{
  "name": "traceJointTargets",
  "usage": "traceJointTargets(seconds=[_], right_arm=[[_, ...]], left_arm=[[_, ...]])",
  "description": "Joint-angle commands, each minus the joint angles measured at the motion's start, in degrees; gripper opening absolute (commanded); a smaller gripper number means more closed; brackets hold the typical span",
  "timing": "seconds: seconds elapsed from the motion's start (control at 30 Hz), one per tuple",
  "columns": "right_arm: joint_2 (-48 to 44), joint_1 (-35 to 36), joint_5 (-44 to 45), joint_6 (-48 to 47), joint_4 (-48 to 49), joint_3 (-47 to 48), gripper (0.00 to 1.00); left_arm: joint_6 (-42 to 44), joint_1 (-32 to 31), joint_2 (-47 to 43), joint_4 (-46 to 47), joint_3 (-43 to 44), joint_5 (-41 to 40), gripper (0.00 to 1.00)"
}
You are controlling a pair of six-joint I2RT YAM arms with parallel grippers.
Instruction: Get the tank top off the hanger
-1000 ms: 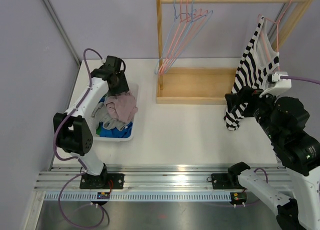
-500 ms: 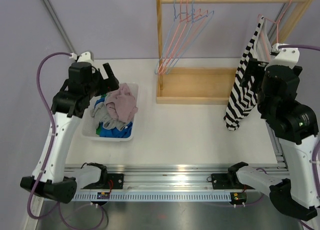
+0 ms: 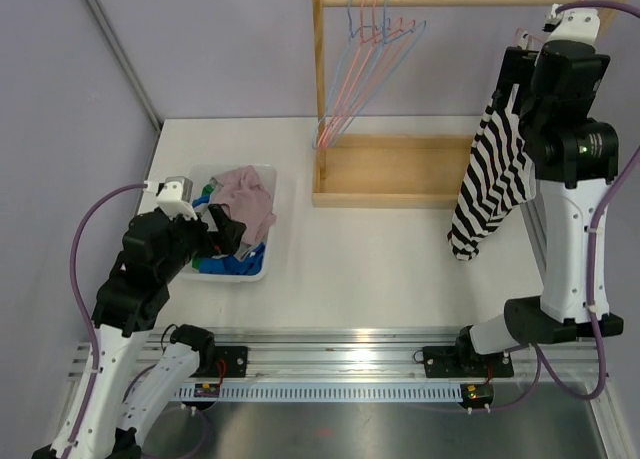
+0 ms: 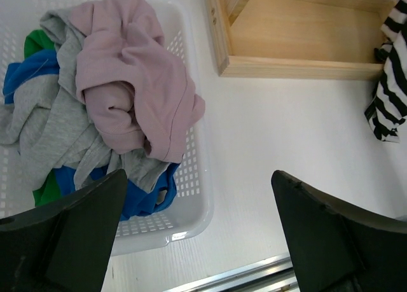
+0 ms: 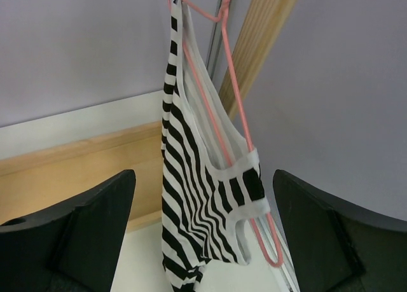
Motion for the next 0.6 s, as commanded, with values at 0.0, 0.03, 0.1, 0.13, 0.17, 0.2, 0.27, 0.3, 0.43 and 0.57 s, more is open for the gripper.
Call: traceJointTargets(seconds=[0.0, 0.03, 0.1, 0.13, 0.17, 0.2, 0.27, 0.3, 0.43, 0.57], right_arm=[[4.65, -3.58, -4.54, -2.60, 0.09, 5.68, 0.96], [5.53, -5.50, -5.94, -2.86, 0.26, 6.48, 0.96], [7.12, -7.88, -8.57, -4.00, 1.84, 7.37, 0.96], [7.56, -8.42, -12.59, -4.10, 2.54, 7.28, 0.96], [8.17, -12.16, -14.63, -4.01, 3.07, 7.46, 0.96], [9.75, -13.07, -16.74, -4.27, 2.99, 8.59, 0.95], [12.47, -14.48, -19.92, -5.06, 2.64, 9.83, 0.95], [13.18, -14.75, -21.14, -5.41, 2.29, 10.70, 0.92], [15.21, -15.54, -30.35, -4.89, 2.11, 11.94, 0.79], [17.49, -15.72, -31.88, -4.71, 1.14, 14.40, 0.51]], left_arm=[[2.65, -0.16, -1.56, 6.27, -0.01, 3.79, 0.99], [3.52, -0.16, -1.64, 5.92, 0.16, 3.79, 0.99], [4.32, -0.16, -1.82, 5.56, -0.10, 3.61, 0.99], [4.41, -0.25, -2.00, 5.82, -0.36, 3.96, 0.99], [4.32, -0.25, -2.26, 6.26, -1.14, 5.01, 0.99], [4.15, -0.25, -2.43, 6.61, -1.59, 5.54, 0.99], [3.97, -0.25, -2.88, 7.58, -2.38, 6.51, 0.99], [4.06, -0.25, -2.79, 7.58, -2.38, 6.60, 0.99], [4.59, -0.25, -2.09, 7.85, -2.91, 6.43, 0.99], [4.59, -0.25, -1.21, 8.20, -3.17, 7.65, 0.99]])
